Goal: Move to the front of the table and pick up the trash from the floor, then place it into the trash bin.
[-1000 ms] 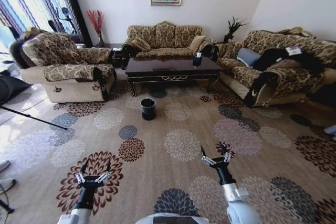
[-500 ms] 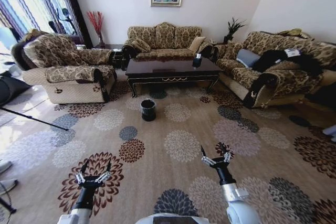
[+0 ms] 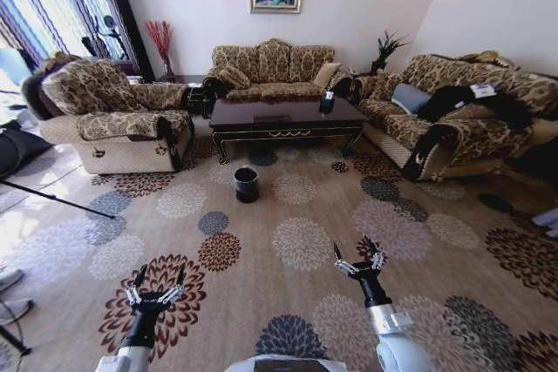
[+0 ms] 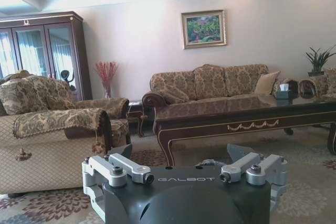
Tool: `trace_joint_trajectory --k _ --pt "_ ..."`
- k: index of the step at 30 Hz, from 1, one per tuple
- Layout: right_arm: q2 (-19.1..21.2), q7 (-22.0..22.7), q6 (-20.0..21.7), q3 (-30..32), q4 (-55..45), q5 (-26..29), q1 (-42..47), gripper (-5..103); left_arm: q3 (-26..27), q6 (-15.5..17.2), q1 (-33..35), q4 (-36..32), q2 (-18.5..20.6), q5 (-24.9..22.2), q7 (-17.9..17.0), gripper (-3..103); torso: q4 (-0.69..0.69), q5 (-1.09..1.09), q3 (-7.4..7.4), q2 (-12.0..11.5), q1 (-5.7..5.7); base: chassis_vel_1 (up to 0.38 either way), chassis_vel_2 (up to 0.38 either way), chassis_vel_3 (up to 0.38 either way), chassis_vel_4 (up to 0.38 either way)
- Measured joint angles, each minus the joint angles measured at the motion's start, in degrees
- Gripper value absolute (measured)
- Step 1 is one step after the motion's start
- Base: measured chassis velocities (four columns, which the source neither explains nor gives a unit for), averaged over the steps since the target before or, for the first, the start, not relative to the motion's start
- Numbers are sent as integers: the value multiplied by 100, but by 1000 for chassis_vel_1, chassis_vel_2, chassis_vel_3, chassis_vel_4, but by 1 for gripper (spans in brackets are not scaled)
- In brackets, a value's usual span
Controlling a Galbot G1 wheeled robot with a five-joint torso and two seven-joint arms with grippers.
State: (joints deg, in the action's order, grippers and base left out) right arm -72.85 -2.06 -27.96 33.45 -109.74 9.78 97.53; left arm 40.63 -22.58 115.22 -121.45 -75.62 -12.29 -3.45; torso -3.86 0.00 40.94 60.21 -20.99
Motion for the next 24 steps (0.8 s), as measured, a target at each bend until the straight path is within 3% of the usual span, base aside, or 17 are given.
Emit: trace_joint_trajectory --k 24 --pt "0 0 0 0 0 0 0 100 0 0 0 0 0 0 0 100 0 0 390 705 -316 0 0 0 0"
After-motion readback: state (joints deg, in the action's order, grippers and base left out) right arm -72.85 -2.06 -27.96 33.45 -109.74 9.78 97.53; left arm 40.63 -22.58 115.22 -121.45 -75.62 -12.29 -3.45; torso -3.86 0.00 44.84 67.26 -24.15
